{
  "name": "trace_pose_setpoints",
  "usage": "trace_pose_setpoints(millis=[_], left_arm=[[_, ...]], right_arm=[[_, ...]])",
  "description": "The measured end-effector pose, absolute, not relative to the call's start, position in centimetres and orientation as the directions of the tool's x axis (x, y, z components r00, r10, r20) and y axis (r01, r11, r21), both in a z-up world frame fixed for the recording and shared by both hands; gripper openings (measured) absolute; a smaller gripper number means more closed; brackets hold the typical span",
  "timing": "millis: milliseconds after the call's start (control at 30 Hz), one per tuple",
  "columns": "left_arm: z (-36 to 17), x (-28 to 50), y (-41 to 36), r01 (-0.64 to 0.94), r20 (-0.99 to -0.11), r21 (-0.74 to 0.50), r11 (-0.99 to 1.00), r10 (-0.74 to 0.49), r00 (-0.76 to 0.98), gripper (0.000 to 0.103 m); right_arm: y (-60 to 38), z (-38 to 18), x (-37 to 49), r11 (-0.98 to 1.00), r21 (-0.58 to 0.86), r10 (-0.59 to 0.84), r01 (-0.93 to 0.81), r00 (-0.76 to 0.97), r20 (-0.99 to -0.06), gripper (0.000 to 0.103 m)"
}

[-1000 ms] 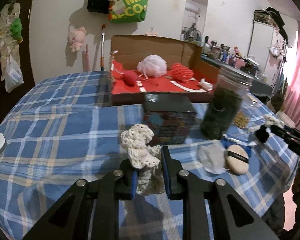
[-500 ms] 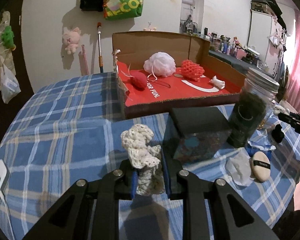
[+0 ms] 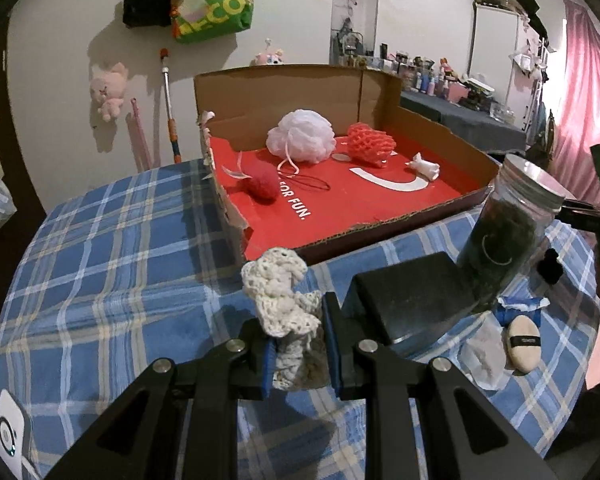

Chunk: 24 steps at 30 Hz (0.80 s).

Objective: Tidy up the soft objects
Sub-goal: 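Carry the scrunchie and fluffy bow clip in both tools over the box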

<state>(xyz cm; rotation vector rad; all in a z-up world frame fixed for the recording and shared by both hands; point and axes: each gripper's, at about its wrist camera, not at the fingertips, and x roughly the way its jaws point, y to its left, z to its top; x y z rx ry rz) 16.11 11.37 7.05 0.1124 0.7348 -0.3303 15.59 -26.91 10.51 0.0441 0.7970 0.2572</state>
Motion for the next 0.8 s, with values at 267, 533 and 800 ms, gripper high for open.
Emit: trace_pose_setpoints(millis=[267,533,800], left_arm=[[7.7,18.3,11.6,0.375,-0.726,-0.069,0.925,-0.304,0.617,0.022],[8.3,20.1,11.2,0.412,-0.771,-0.088,0.907,-0.324,0.549,0.022],[9.6,21.3,10.7,0.441,-0.780,-0.110,0.891,-0.353,0.516,0.022]], right_arm=[[-28.0,10.9,18.8,0.934,0.273,0.357,-0.231,0.542,-0.760,0.043],[-27.8,11.6,21.2,0.904,0.347,0.425,-0.249,0.438,-0.792,0.043],[-26.8,11.8,22.6,0.877,0.402,0.476,-0.261,0.373,-0.796,0.043]])
